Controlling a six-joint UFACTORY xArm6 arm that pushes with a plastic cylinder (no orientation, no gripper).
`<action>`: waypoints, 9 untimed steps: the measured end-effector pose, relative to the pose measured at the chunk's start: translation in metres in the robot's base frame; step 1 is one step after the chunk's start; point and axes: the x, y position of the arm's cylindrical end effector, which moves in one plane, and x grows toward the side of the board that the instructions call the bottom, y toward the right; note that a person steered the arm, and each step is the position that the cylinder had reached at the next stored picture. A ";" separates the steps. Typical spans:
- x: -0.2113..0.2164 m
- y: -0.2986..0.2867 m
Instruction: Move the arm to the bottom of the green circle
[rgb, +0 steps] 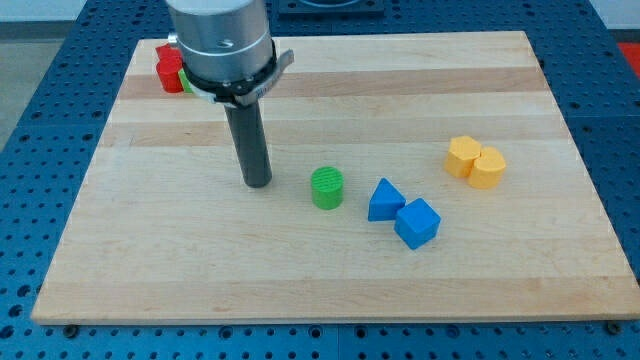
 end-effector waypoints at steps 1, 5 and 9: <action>0.014 0.012; 0.046 0.038; 0.055 0.064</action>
